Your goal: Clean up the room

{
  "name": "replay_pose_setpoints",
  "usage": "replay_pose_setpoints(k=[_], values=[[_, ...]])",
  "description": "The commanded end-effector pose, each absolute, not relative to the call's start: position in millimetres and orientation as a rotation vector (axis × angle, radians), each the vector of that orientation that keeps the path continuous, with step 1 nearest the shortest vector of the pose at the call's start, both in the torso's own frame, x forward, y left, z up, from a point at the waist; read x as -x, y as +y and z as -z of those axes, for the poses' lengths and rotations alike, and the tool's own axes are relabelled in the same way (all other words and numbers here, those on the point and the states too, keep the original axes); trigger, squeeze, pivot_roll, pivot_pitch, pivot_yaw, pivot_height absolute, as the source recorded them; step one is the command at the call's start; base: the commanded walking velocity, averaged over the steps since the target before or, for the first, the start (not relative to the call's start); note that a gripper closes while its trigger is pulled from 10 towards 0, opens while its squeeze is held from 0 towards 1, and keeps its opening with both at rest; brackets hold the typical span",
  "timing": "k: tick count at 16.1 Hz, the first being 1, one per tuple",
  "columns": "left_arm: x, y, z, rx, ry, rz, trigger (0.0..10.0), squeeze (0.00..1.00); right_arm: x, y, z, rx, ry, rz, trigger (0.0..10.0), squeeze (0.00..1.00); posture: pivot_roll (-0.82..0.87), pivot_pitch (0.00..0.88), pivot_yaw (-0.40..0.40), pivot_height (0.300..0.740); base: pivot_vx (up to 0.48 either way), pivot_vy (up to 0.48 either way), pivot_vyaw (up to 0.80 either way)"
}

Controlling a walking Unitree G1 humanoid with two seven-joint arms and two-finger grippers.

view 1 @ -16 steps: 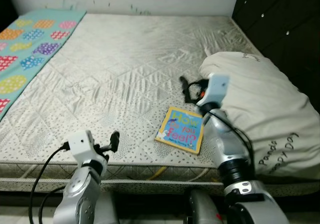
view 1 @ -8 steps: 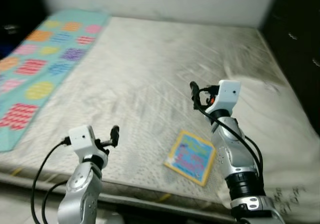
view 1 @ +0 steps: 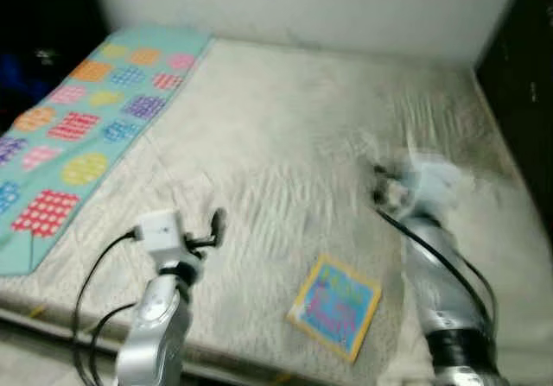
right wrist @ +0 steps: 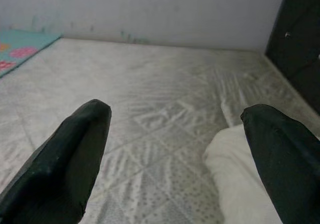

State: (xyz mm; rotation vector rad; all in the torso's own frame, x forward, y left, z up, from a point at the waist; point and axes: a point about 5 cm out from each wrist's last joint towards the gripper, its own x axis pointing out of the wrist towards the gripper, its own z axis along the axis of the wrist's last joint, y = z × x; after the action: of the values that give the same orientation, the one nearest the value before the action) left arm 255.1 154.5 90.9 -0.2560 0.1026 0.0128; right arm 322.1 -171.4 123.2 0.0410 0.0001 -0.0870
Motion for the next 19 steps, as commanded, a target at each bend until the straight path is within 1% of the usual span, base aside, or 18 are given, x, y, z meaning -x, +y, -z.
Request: replay_pose_setpoints(k=[1, 6, 10, 12, 16, 17, 19], values=[[-247.1, 160.4, -79.4, 0.244, 0.148, -0.037, 10.0, 0.0, -322.8, -151.4, -134.0, -0.038, -0.037, 0.028, 10.0, 0.0, -0.05, 0.0, -0.019, 0.74, 0.0, 0.0, 0.0], [-249.9, 156.7, -81.1, 0.253, 0.141, -0.017, 10.0, 0.0, -319.5, -148.6, -133.3, -0.041, -0.025, 0.024, 10.0, 0.0, -0.05, 0.0, -0.014, 0.74, 0.0, 0.0, 0.0], [-245.8, 154.5, -80.6, 0.279, 0.133, -0.007, 10.0, 0.0, -315.9, -148.4, -135.6, -0.063, -0.044, 0.015, 10.0, 0.0, -0.05, 0.0, -0.017, 0.74, 0.0, 0.0, 0.0], [-246.9, 152.6, -80.7, 0.299, 0.133, -0.004, 10.0, 0.0, -314.7, -146.5, -130.7, -0.077, -0.011, 0.021, 10.0, 0.0, -0.05, 0.0, -0.019, 0.74, 0.0, 0.0, 0.0], [-248.7, 149.2, -82.0, 0.306, 0.128, 0.013, 10.0, 0.0, -314.3, -144.5, -130.4, -0.072, -0.007, 0.021, 10.0, 0.0, -0.06, 0.0, -0.02, 0.74, 0.0, 0.0, -0.8], [-247.9, 147.5, -81.4, 0.31, 0.134, 0.019, 10.0, 0.0, -314.7, -145.7, -131.4, -0.069, -0.014, 0.021, 10.0, 0.0, -0.06, 0.0, -0.022, 0.74, 0.0, 0.0, -0.53], [-247.9, 147.1, -81.3, 0.313, 0.137, 0.02, 10.0, 0.0, -314.9, -145.6, -132.3, -0.066, -0.02, 0.017, 10.0, 0.0, -0.06, 0.0, -0.024, 0.74, 0.0, 0.0, 0.0]])
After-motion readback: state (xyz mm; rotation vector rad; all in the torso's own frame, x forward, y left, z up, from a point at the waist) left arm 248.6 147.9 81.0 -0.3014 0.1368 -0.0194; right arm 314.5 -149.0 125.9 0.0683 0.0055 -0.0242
